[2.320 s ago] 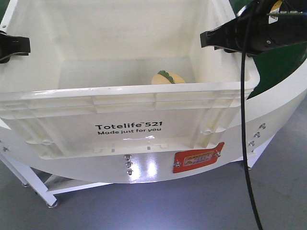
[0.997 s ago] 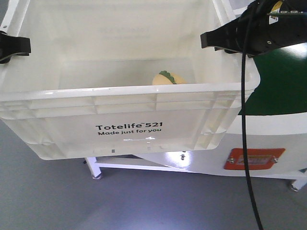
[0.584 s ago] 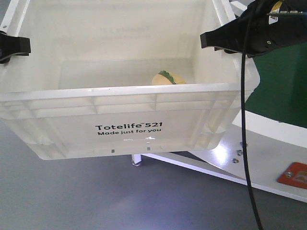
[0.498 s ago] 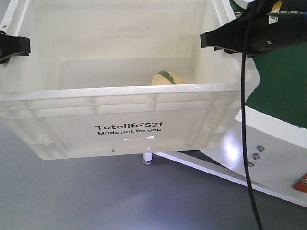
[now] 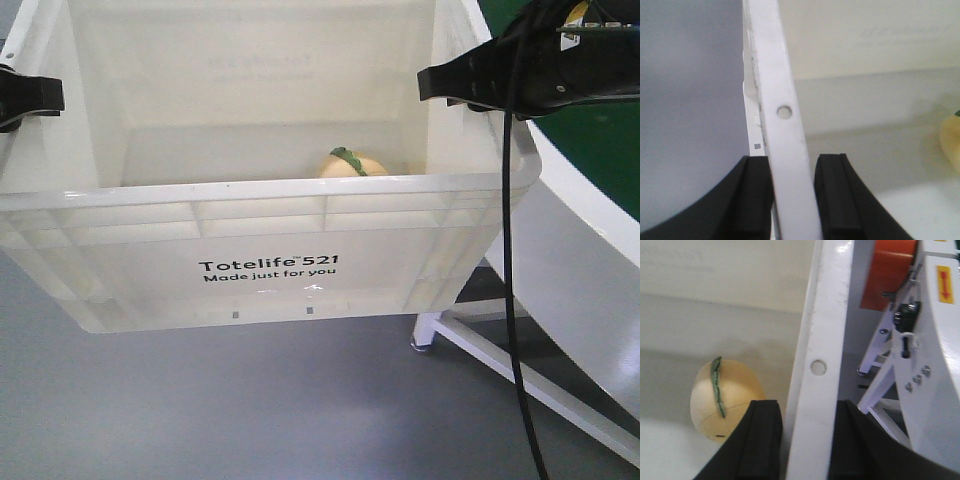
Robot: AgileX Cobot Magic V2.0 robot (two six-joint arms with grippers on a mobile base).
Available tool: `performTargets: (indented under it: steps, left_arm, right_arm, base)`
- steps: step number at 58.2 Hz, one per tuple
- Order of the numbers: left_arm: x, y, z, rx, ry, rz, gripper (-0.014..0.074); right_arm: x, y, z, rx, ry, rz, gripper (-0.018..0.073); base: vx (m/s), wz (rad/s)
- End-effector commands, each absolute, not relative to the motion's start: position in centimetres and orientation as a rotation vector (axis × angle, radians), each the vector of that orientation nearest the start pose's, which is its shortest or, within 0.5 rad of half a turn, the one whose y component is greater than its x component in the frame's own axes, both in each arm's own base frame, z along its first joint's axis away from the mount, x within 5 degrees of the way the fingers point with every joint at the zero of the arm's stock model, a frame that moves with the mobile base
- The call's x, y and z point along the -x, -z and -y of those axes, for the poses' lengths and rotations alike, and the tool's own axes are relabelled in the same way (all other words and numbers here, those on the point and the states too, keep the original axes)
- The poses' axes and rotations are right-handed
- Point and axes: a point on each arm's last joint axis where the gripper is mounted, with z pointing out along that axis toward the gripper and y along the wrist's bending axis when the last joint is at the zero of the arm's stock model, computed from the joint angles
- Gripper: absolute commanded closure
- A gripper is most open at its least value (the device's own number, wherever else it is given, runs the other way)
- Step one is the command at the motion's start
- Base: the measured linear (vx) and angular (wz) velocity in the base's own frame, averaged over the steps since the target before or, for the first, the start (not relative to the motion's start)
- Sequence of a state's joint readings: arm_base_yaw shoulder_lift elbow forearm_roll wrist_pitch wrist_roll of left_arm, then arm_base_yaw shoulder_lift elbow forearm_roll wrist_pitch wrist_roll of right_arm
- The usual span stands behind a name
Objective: Place moving items into box and shelve
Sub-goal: 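Hold the tote with both grippers while the base backs away from the conveyor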
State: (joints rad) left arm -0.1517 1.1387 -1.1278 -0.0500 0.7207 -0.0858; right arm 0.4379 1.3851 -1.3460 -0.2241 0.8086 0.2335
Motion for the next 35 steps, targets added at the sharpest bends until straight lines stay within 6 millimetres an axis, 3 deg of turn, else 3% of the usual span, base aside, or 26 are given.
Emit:
performTargets:
  steps: [1, 35]
  left_arm:
    - [-23.12, -41.73, 3.78, -0.086, 0.169, -1.977, 0.054]
    - [-23.12, -41.73, 3.78, -0.086, 0.169, -1.977, 0.054]
  right_arm:
    - [-27.39, -41.96, -10.77, 0.343, -0.069, -2.058, 0.0449]
    - [-27.39, -41.96, -10.77, 0.343, -0.069, -2.058, 0.0449]
  base:
    - [-0.04, 0.71]
    - [-0.04, 0.68]
